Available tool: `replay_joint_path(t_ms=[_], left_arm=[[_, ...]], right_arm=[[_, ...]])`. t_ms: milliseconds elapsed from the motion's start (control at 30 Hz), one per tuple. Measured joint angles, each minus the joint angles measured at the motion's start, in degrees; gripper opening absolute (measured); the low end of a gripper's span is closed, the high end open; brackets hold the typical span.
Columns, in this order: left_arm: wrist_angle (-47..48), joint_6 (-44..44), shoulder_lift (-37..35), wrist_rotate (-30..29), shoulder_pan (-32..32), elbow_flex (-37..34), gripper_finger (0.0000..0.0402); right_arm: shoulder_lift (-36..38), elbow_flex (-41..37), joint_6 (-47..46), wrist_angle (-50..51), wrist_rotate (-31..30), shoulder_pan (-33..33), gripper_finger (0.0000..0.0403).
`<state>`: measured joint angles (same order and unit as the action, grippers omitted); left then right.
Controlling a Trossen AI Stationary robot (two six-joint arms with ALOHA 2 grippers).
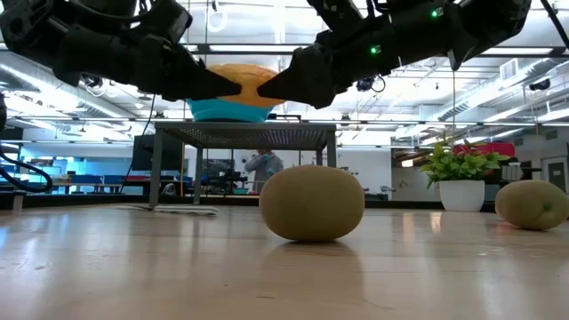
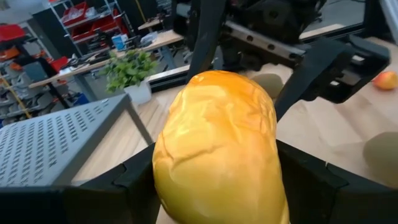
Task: Pick & Place Fruit
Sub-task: Put the mango into the blue strainer bowl
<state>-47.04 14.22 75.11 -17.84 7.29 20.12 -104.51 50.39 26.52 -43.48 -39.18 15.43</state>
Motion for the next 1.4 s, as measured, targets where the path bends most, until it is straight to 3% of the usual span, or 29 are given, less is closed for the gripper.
replay_joint_path(t_ms=[300,533,667,767,967,1133,1233,1400], left_arm=[[0.73,-1.44,0.0,-0.67,-1.51,-0.04,0.0265],[-0.77,1.07,-3.53,-1.98,-1.49,0.5,0.0265],[-0.71,1.95,-7.44,-6.73,-1.49,1.43,0.0265],[-0.24,4.0,-10.45,-9.45,-1.49,2.9,0.0265],[1.85,13.91,-15.68,-20.21,-2.4,10.02,0.0265],[10.34,16.35,-16.39,-30.79,-8.66,17.56,0.0265],[17.17,11.24,-16.27,-30.17,-14.91,19.74,0.0265],[28.29,-3.1,-16.0,-20.59,-24.06,20.15,0.0265]], right_arm=[[0.0,0.0,0.99,-0.54,-1.63,0.4,0.0332],[0.0,-0.02,10.27,-6.36,-13.46,3.63,0.0332],[0.0,-0.02,16.41,-12.6,-19.41,5.44,0.0332],[0.0,-0.02,17.27,-14.24,-20.35,5.71,0.0332],[0.0,-0.02,11.21,-9.69,-20.19,4.26,0.0332],[0.0,-0.02,4.71,-5.06,-16.81,2.38,0.0332],[0.0,-0.02,1.57,-3.05,-15.02,1.78,0.0332],[0.0,-0.02,0.87,-1.76,-14.73,1.71,0.0332]])
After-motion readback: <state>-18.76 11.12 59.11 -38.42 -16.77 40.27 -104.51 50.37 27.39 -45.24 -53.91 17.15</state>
